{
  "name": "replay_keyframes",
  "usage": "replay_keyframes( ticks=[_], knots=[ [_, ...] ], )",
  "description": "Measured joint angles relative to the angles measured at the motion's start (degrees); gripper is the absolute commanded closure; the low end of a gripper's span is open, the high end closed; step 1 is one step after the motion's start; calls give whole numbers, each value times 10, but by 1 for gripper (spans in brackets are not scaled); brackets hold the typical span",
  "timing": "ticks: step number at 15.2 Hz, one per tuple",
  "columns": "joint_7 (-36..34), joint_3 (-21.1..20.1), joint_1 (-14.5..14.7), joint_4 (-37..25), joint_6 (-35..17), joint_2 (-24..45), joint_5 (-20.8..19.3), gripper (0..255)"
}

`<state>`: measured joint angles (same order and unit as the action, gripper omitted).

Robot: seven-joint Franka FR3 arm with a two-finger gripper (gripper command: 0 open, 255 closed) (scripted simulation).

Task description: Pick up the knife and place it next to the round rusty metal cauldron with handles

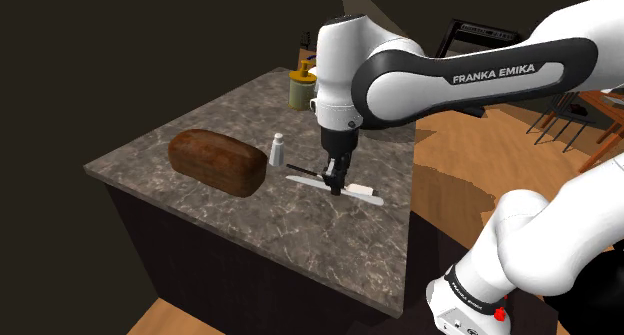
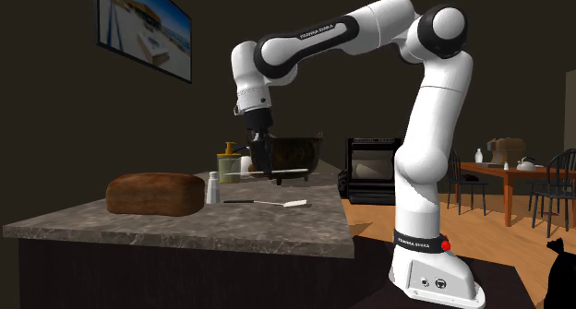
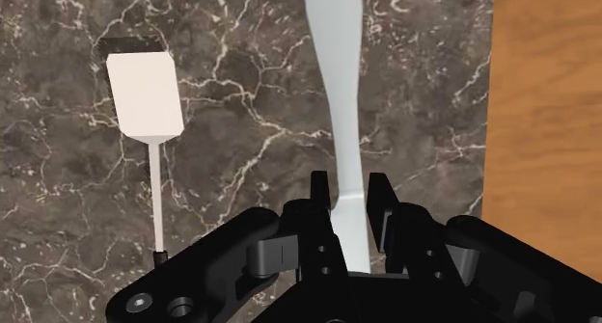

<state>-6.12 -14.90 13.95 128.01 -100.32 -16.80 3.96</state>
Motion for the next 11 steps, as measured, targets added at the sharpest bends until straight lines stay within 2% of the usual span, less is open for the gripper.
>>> replay_keyframes(
  ticks=[11],
  knots=[
    [1, 5, -2, -76, 84, -8, -1, 255]
  ],
)
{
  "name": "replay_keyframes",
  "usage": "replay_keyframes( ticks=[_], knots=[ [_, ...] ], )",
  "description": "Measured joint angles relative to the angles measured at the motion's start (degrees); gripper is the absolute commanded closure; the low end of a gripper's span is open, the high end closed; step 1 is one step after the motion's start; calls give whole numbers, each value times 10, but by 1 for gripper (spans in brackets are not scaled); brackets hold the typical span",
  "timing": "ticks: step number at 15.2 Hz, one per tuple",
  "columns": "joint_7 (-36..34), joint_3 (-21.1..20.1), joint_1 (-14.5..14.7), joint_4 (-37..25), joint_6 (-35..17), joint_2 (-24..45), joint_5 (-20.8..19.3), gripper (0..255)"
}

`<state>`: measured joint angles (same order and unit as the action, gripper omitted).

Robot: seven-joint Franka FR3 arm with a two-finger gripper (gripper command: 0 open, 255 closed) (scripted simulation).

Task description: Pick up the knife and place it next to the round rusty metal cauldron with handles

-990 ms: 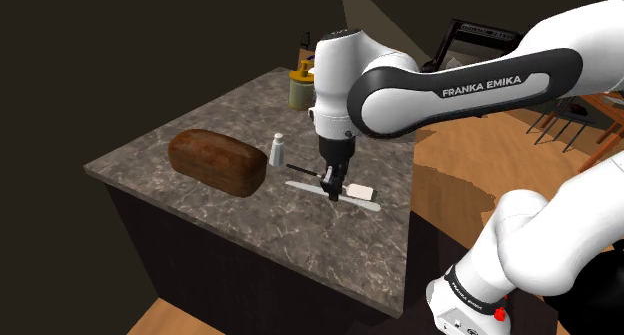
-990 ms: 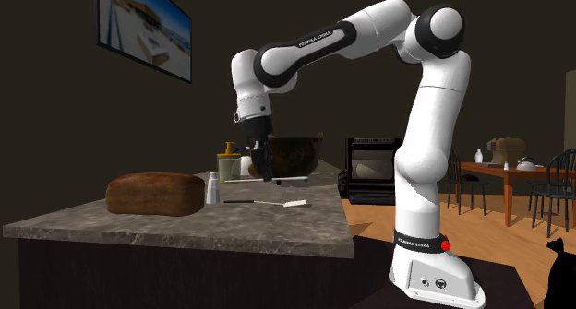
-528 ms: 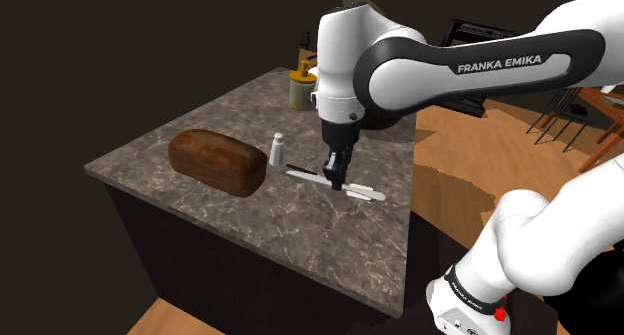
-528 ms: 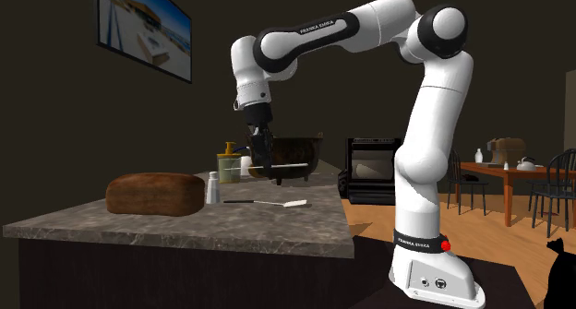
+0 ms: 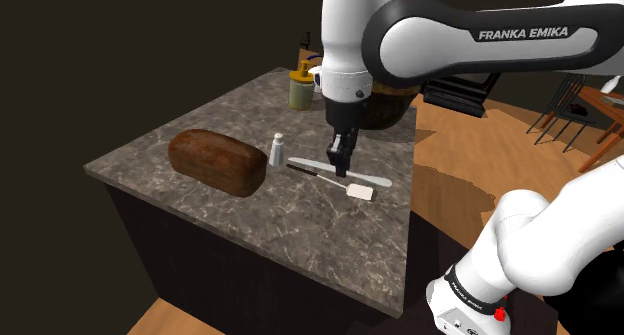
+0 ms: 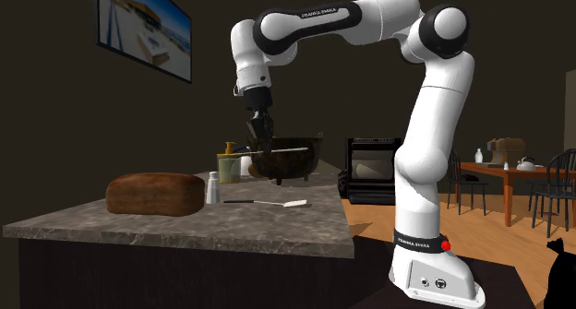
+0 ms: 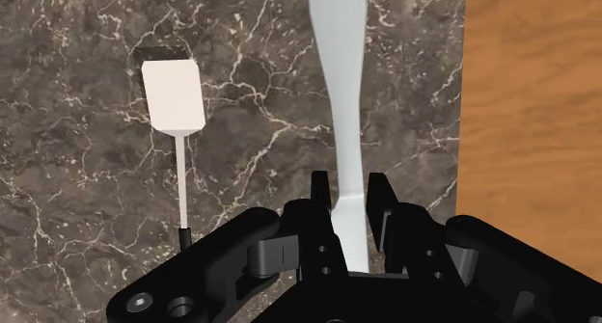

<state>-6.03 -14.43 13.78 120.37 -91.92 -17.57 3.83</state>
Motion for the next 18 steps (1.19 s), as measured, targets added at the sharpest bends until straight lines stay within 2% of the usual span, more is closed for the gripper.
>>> replay_keyframes(
  ticks=[18],
  knots=[
    [-1, 5, -4, -155, 140, 15, -6, 255]
  ],
)
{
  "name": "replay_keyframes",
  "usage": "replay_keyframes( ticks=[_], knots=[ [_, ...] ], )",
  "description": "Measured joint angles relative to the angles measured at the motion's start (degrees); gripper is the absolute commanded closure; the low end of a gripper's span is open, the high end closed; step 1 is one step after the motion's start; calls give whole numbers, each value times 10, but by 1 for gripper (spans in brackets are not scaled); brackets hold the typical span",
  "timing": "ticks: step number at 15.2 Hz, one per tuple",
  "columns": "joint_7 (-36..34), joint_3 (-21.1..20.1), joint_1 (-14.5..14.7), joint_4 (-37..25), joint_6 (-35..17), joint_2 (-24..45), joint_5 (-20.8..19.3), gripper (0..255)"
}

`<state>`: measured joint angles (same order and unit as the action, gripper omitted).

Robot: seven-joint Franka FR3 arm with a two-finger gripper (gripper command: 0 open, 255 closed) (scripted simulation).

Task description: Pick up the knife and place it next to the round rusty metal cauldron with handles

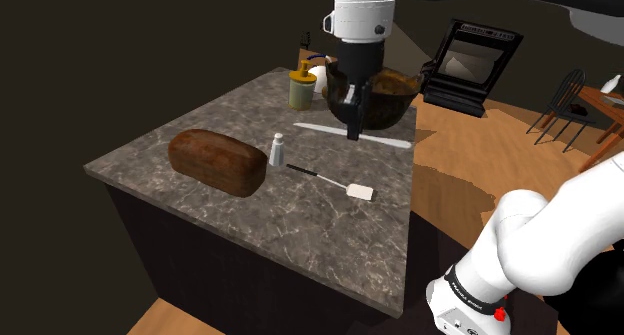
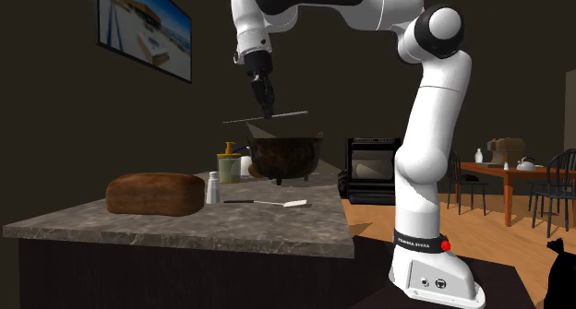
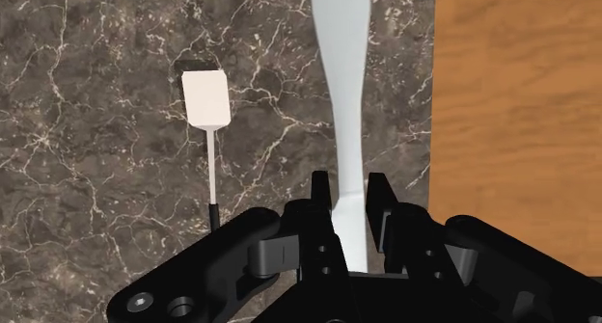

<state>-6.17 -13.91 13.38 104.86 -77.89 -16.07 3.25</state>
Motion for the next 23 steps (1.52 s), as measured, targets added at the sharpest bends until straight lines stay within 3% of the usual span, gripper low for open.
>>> replay_keyframes(
  ticks=[10, 23],
  knots=[
    [2, 3, -4, -92, 70, 22, -6, 255],
    [193, 127, -62, -16, 65, -53, -71, 255]
  ],
)
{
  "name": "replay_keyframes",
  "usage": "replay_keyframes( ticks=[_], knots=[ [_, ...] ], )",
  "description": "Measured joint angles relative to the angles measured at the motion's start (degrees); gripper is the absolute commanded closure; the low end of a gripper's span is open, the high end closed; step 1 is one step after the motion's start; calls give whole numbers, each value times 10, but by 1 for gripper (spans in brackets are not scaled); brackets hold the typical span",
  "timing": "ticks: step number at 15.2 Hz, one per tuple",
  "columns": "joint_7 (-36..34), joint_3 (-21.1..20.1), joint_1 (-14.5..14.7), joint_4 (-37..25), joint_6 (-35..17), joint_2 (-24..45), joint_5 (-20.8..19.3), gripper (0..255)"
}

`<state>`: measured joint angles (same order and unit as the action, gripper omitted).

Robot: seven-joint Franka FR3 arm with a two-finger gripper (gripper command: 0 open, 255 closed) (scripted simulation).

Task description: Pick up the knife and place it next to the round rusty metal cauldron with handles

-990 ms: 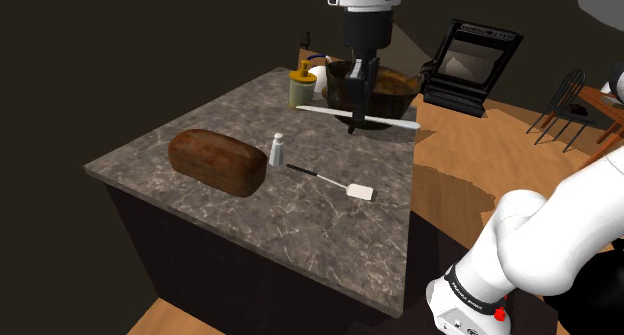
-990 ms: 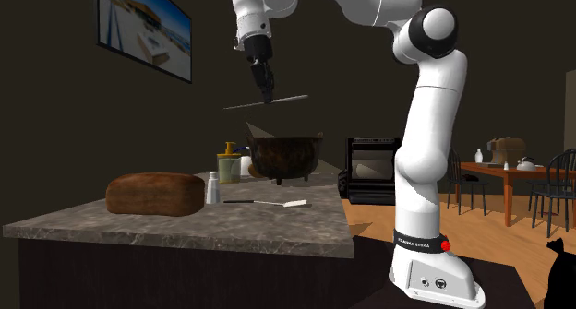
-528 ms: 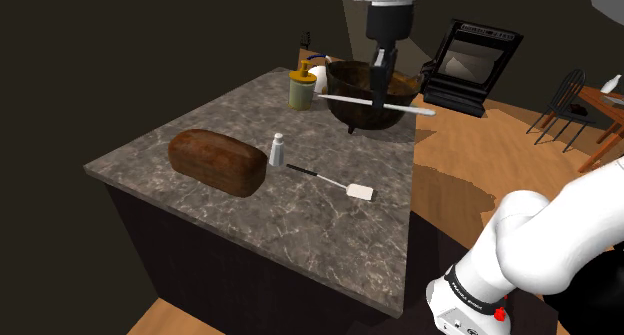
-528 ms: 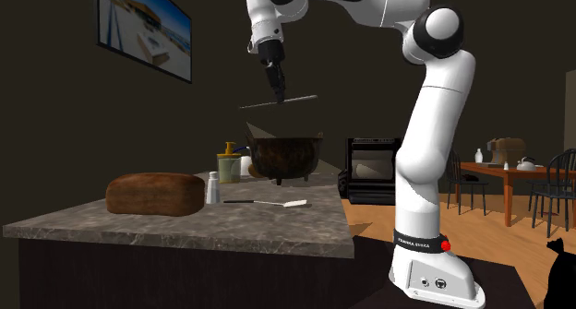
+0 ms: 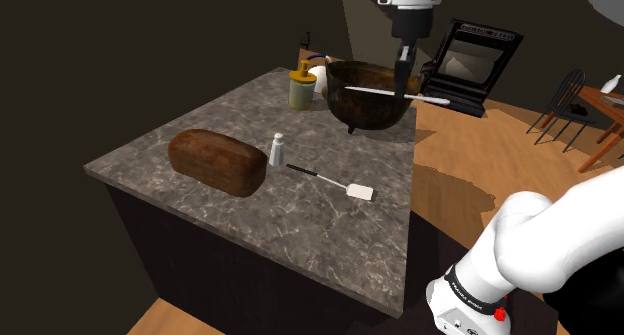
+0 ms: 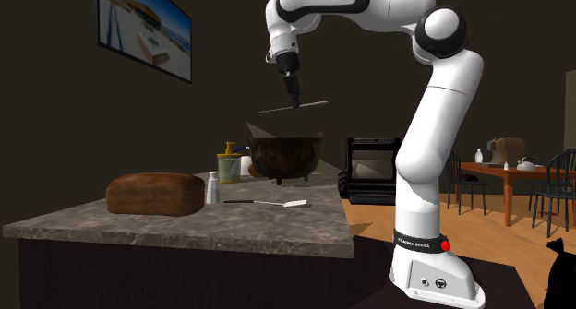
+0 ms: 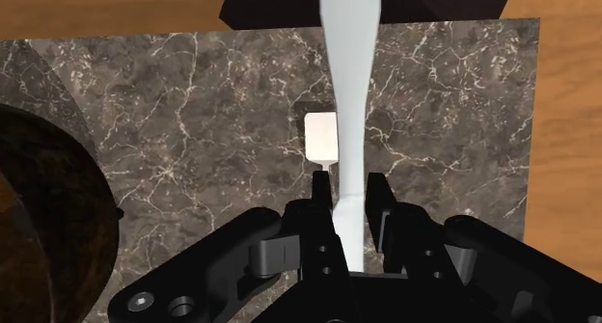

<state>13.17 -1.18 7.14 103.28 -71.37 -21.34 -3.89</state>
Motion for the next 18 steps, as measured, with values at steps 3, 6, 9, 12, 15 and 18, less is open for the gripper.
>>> replay_keyframes(
  ticks=[3, 6, 9, 12, 15, 18],
  knots=[
    [42, 28, -13, 10, -6, -7, -18, 255],
    [85, 57, -26, 0, -5, -2, -36, 255],
    [130, 87, -39, -10, -11, 7, -54, 255],
    [182, 123, -55, -24, -21, 23, -72, 255],
    [196, 134, -60, -2, -41, 19, -78, 255],
    [195, 137, -61, 27, -62, 11, -80, 255]
  ],
)
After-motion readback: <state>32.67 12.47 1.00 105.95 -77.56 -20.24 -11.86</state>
